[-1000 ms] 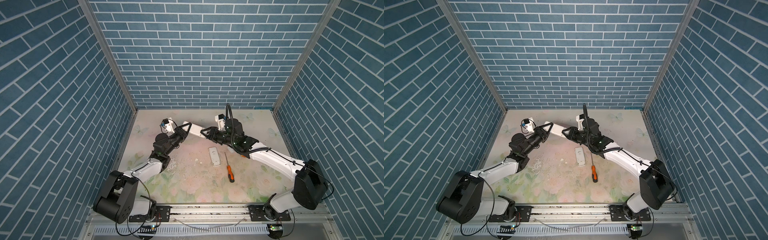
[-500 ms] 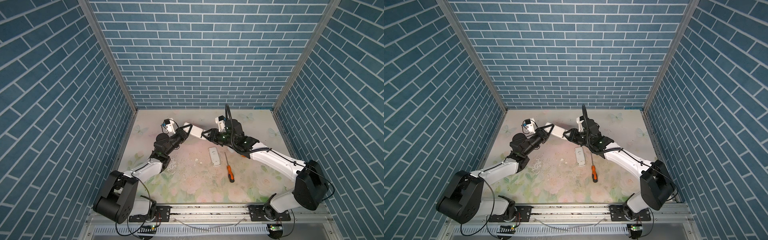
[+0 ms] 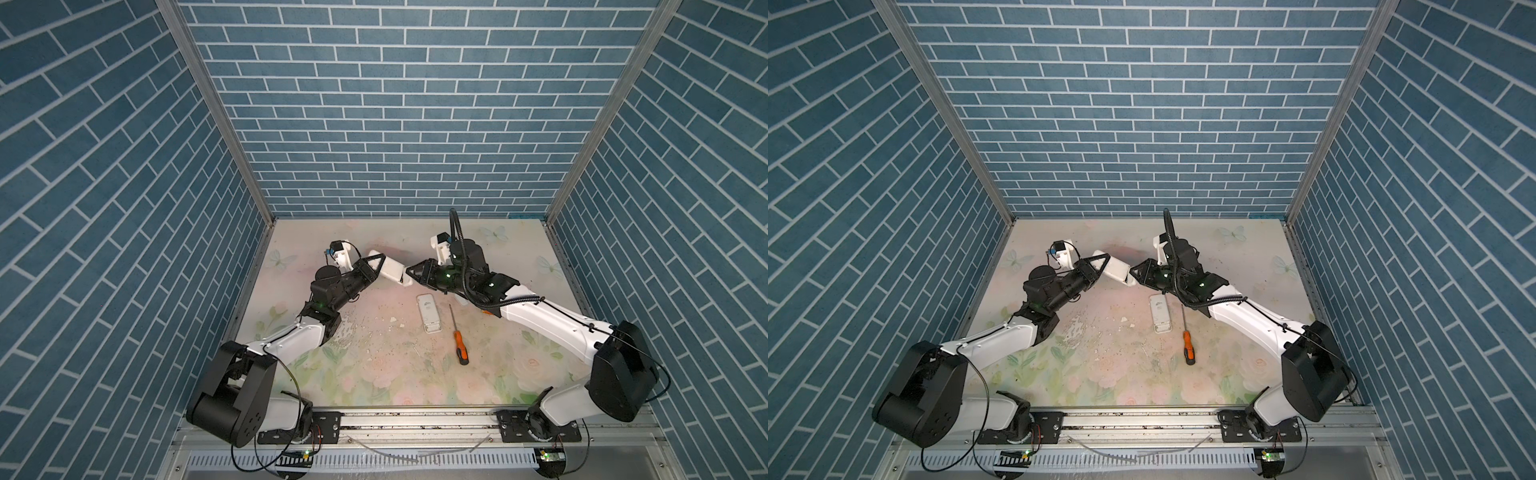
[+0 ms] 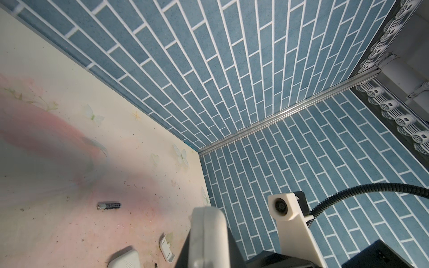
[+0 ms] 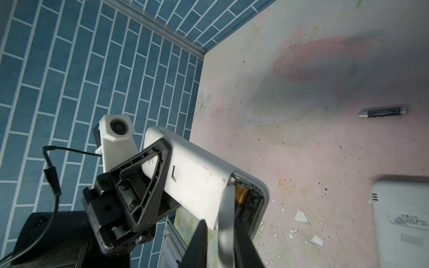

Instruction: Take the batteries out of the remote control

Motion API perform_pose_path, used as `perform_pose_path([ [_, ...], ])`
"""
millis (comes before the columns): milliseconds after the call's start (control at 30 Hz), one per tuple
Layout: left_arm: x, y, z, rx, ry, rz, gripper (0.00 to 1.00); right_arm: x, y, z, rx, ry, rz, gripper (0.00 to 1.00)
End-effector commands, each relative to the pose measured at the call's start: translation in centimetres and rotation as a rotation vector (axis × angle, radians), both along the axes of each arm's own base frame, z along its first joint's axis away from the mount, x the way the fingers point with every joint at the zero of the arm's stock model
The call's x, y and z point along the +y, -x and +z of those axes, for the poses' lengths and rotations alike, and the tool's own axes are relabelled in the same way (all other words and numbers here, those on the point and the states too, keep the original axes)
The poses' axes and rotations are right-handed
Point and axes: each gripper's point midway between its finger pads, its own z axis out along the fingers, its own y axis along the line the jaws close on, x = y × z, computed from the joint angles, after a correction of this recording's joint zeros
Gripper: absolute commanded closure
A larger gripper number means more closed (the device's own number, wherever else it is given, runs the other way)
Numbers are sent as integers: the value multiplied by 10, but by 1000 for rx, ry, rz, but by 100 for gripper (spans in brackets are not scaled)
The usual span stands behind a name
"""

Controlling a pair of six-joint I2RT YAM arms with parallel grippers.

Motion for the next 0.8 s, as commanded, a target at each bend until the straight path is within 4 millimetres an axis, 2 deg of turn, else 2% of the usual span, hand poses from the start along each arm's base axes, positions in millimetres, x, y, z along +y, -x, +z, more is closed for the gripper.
perform_pose_path([
  [0, -3, 1, 10, -48, 11, -14, 100, 7, -4, 16, -26, -25, 12, 85],
  [133, -2, 0, 8, -45, 11, -12, 100, 7, -6, 15, -18, -33, 16, 93],
  [300, 2, -4, -3, -23, 2, 6, 100, 3, -7, 28, -29, -91, 19, 98],
  [467, 13, -13, -25, 9, -9, 37, 100, -20, -11, 35, -43, -50, -4, 100],
  [533, 15, -14, -31, 20, -13, 40, 100, -37, -17, 26, -41, 26, -27, 100],
  [600, 15, -13, -39, 34, -19, 39, 100, -54, -24, 8, -29, 134, -45, 100],
  [667, 17, -9, -48, 54, -25, 41, 100, -73, -33, -17, -20, 275, -63, 100],
  [767, 19, 1, -61, 89, -39, 41, 100, -89, -44, -55, 6, 439, -67, 100],
])
